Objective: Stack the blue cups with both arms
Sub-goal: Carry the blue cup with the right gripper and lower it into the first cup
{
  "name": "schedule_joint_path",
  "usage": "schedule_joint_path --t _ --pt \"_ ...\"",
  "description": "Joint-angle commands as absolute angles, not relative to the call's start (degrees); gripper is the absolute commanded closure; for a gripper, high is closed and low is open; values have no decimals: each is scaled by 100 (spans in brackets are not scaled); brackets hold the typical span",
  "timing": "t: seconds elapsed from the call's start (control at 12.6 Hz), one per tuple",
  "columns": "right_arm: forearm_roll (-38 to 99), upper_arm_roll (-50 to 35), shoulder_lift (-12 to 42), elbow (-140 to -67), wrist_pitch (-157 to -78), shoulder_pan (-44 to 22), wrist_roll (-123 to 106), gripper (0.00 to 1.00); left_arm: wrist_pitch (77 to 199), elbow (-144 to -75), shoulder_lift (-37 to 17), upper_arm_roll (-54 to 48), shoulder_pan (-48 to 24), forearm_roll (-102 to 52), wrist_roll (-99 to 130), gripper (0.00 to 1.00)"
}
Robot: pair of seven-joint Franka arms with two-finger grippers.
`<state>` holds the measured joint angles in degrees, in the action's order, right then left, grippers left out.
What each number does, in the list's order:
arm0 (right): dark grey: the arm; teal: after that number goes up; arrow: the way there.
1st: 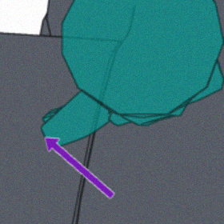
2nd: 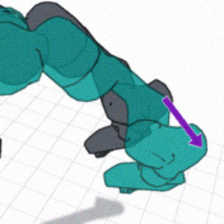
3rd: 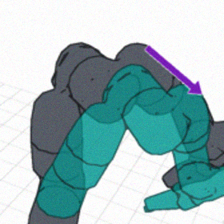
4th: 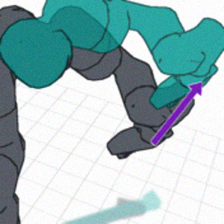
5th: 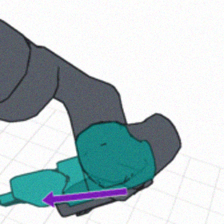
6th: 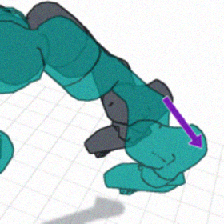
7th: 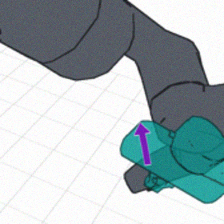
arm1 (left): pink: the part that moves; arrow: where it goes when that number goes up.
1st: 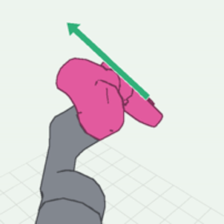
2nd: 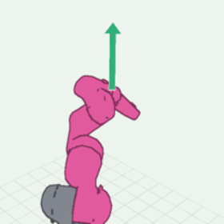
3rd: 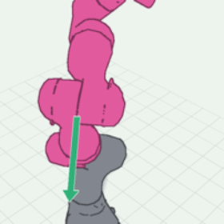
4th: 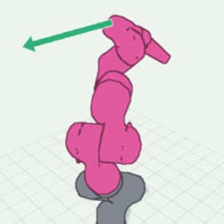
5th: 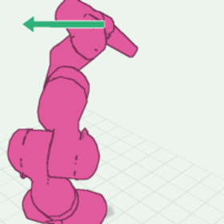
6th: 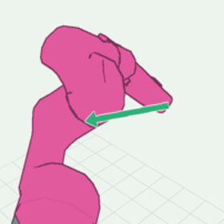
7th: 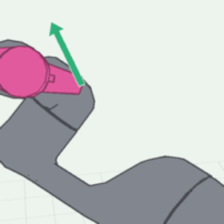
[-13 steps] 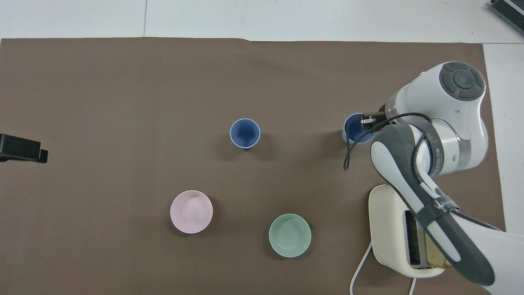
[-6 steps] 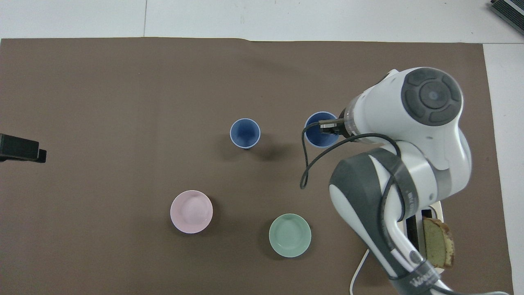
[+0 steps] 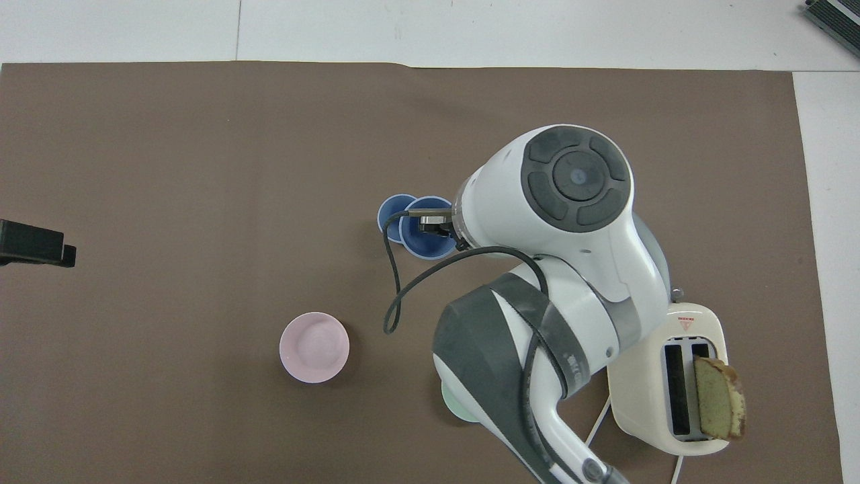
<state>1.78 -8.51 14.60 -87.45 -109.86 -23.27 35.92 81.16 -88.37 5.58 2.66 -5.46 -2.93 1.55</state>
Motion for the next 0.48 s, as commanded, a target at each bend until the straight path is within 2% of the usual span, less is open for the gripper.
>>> schedule_joint_path --t 0.0,0.24,0.4 --pt "211 -817 2100 -8139 -10915 -2470 3867 100 8200 -8991 703 220 -483 -185 211 0" --pt "185 -800 2389 -8078 -11293 -2479 3867 100 8200 -8991 703 220 -483 -185 211 0" --pt "185 -791 2522 -7849 -11259 -2470 3867 100 8200 -8991 703 220 -483 -185 211 0"
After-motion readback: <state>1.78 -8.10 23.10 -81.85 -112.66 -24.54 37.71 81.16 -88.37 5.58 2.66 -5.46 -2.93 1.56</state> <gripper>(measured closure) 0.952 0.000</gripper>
